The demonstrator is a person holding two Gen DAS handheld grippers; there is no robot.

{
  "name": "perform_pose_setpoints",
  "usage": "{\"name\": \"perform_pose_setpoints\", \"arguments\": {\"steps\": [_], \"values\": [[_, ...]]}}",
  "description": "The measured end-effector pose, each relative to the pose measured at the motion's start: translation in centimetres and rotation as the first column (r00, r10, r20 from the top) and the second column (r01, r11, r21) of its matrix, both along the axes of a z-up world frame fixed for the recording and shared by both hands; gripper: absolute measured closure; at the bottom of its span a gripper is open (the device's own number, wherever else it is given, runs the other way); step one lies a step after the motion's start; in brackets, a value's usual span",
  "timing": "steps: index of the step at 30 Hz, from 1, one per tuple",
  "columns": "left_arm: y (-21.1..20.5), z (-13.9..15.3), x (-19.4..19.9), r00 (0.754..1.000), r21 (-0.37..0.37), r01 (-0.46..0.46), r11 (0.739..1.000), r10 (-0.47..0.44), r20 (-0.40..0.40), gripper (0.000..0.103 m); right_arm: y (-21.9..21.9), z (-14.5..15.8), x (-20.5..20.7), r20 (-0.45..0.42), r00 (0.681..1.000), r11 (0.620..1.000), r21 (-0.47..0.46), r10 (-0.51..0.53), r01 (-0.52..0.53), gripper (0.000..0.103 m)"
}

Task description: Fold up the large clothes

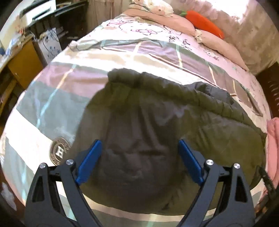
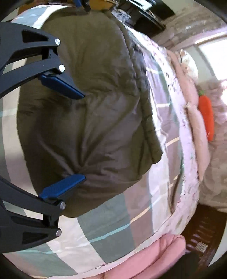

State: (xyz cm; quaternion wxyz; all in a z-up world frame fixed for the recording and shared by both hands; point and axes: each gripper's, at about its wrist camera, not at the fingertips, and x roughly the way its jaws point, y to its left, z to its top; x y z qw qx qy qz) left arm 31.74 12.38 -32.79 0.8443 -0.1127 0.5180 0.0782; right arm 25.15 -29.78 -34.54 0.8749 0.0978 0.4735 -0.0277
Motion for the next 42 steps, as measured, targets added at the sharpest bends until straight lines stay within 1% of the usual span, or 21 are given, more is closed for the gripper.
{"name": "perform_pose_setpoints", "arguments": {"steps": [2, 3, 4, 5, 6, 7, 9, 10, 11, 13, 14, 16, 18, 20, 23, 24, 26, 30, 33, 36, 42], "values": [[-0.2, -0.5, 0.0, 1.000, 0.008, 0.016, 1.000, -0.016, -0.022, 0.012, 0.6, -0.5, -0.3, -0.019, 0.998, 0.998, 0.013, 0.058, -0.058, 0.016], [-0.2, -1.1, 0.0, 0.999, 0.012, 0.017, 1.000, -0.016, -0.044, 0.012, 0.8, -1.2, -0.4, -0.050, 0.997, 0.998, -0.018, 0.064, -0.065, 0.016], [-0.1, -1.7, 0.3, 0.998, 0.027, 0.011, 1.000, -0.009, -0.066, 0.012, 0.6, -2.0, -0.3, -0.079, 0.995, 0.997, -0.059, 0.053, -0.058, 0.016], [0.3, -2.3, 0.3, 0.997, 0.039, 0.006, 0.999, -0.002, -0.078, 0.012, -0.1, -2.8, -0.3, -0.103, 0.994, 0.995, -0.084, 0.036, -0.045, 0.016], [0.7, -2.8, 0.3, 0.996, 0.052, -0.002, 0.999, 0.007, -0.092, 0.009, -0.9, -3.3, -0.4, -0.119, 0.993, 0.996, -0.092, 0.013, -0.024, 0.016], [1.1, -3.2, 0.4, 0.995, 0.062, -0.011, 0.998, 0.017, -0.098, 0.009, -2.3, -3.9, -0.4, -0.142, 0.989, 0.994, -0.105, -0.037, 0.022, 0.016], [2.4, -3.5, 0.3, 0.992, 0.104, -0.065, 0.993, 0.075, -0.098, 0.009, -4.9, -4.3, -0.5, -0.175, 0.973, 0.984, -0.120, -0.152, 0.132, 0.014], [3.2, -3.3, 0.1, 0.990, 0.101, -0.097, 0.990, 0.107, -0.094, 0.009, -6.3, -4.4, -0.7, -0.191, 0.956, 0.973, -0.113, -0.222, 0.203, 0.013], [3.6, -3.1, 0.1, 0.989, 0.086, -0.112, 0.990, 0.120, -0.090, 0.009, -7.4, -4.2, -0.9, -0.195, 0.943, 0.963, -0.081, -0.270, 0.259, 0.012], [3.4, -1.5, -0.4, 0.989, 0.062, -0.131, 0.989, 0.135, -0.053, 0.010, -7.7, -3.1, -1.5, -0.167, 0.930, 0.944, -0.077, -0.329, 0.320, 0.012], [2.6, -0.4, -0.6, 0.993, 0.054, -0.112, 0.992, 0.113, -0.020, 0.010, -7.1, -1.8, -2.0, -0.116, 0.932, 0.939, -0.081, -0.343, 0.335, 0.012], [0.3, 2.2, -1.5, 0.997, 0.062, -0.046, 0.997, 0.042, 0.059, 0.010, -5.3, 0.8, -2.8, -0.032, 0.949, 0.949, -0.039, -0.313, 0.311, 0.012], [-2.4, 4.8, -3.0, 0.992, 0.086, 0.012, 0.996, -0.023, 0.124, 0.007, -3.0, 3.4, -3.7, 0.040, 0.964, 0.965, -0.017, -0.262, 0.263, 0.012], [-4.9, 7.4, -4.9, 0.981, 0.101, 0.055, 0.993, -0.072, 0.180, 0.002, -0.5, 5.9, -4.6, 0.110, 0.972, 0.977, -0.025, -0.210, 0.213, 0.012], [-8.1, 10.4, -8.7, 0.950, 0.131, 0.112, 0.985, -0.145, 0.277, 0.002, 2.8, 8.4, -7.5, 0.201, 0.972, 0.991, -0.040, -0.120, 0.130, 0.005], [-9.1, 11.0, -9.9, 0.940, 0.147, 0.137, 0.980, -0.175, 0.292, 0.002, 3.3, 8.6, -7.9, 0.211, 0.972, 0.992, -0.051, -0.099, 0.112, 0.005], [-10.1, 11.4, -11.6, 0.933, 0.162, 0.163, 0.973, -0.205, 0.294, 0.002, 4.3, 8.6, -9.1, 0.218, 0.975, 0.994, -0.080, -0.051, 0.070, 0.005], [-11.3, 11.5, -14.3, 0.917, 0.185, 0.181, 0.966, -0.234, 0.323, 0.002, 6.7, 8.7, -10.8, 0.191, 0.981, 0.998, -0.066, 0.018, -0.005, 0.005], [-11.7, 12.0, -15.8, 0.909, 0.202, 0.185, 0.962, -0.246, 0.336, 0.002, 8.2, 9.3, -11.9, 0.200, 0.979, 0.996, -0.080, 0.044, -0.028, 0.005], [-11.9, 12.9, -17.6, 0.895, 0.215, 0.194, 0.957, -0.263, 0.361, 0.002, 9.6, 10.4, -13.2, 0.219, 0.974, 0.994, -0.100, 0.061, -0.040, 0.005], [-11.0, 14.5, -20.0, 0.877, 0.186, 0.190, 0.964, -0.252, 0.410, 0.002, 11.2, 11.7, -14.6, 0.262, 0.962, 0.988, -0.148, 0.075, -0.037, 0.005]]}}
